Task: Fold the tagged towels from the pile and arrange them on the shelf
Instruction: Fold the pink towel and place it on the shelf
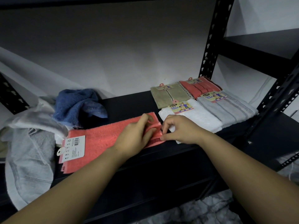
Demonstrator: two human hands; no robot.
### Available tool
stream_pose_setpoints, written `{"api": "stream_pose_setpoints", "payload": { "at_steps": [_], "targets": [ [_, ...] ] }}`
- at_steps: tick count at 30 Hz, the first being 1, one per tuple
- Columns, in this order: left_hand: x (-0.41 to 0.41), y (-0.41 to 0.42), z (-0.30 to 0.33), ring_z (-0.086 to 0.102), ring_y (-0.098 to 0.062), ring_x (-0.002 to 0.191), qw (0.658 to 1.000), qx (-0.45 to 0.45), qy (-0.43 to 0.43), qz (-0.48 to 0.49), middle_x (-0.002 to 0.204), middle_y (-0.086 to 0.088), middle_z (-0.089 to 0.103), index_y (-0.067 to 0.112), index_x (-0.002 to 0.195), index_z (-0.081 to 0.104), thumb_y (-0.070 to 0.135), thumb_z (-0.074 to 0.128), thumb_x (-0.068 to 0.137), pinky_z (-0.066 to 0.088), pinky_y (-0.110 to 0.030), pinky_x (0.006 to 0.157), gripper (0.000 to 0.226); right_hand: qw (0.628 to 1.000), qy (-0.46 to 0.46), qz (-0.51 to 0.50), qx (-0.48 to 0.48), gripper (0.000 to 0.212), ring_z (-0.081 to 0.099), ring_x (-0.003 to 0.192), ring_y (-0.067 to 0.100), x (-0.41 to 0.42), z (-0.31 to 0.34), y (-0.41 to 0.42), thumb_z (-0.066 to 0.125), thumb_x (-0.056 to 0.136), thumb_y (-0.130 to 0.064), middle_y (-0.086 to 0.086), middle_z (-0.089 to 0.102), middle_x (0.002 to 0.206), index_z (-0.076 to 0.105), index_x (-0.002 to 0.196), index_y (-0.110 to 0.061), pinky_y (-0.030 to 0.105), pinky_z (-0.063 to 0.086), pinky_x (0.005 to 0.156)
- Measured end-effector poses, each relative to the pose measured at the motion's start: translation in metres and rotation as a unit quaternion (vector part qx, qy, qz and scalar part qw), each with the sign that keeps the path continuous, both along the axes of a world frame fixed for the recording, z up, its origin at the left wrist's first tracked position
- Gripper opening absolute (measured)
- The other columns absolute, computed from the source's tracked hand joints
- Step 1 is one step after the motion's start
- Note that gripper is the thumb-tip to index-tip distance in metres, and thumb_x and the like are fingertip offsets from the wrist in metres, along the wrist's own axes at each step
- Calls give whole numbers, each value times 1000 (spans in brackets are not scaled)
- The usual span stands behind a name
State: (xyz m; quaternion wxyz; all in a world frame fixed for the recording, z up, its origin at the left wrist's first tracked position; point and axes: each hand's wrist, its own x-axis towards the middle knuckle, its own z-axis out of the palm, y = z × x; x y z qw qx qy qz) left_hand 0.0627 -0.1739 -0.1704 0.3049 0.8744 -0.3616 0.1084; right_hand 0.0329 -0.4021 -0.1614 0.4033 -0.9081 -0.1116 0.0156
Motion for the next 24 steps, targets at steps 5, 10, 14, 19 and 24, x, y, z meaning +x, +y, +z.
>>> {"api": "stream_pose_setpoints", "payload": {
  "at_steps": [5,10,14,19,24],
  "targets": [
    [7,-2,-6,63,-11,89,997,18,-45,-53,102,7,63,22,100,76,15,77,87,56,-35,76,14,1000,3,0,3,17,67,96,9,2,-1,0,91,76,-28,-10,68,97,74,74,-26,44,55,94],
    [10,-6,-2,54,2,82,995,40,0,-87,93,11,62,27,103,81,20,79,87,41,-8,79,18,1000,9,5,3,12,67,96,4,2,0,-2,91,76,-21,-10,69,102,80,79,-22,37,52,97],
    [11,-6,-1,59,0,81,995,35,23,-95,92,13,62,26,100,81,20,79,86,45,-12,77,15,1000,18,10,-1,13,66,98,2,3,1,-4,88,75,-15,-12,68,104,80,82,-23,34,52,99],
    [11,-6,-4,61,-3,82,993,50,36,-104,95,11,62,28,103,80,24,79,87,48,-17,76,17,1000,18,14,1,17,67,100,4,2,2,-5,87,74,-14,-11,69,104,79,81,-27,35,52,99],
    [11,-7,-7,64,-6,86,992,43,42,-114,95,10,64,30,102,80,28,78,88,54,-30,77,15,1000,24,13,15,18,66,100,-1,2,3,-5,78,77,-10,-14,71,102,79,87,-25,24,50,96]
  ]
}}
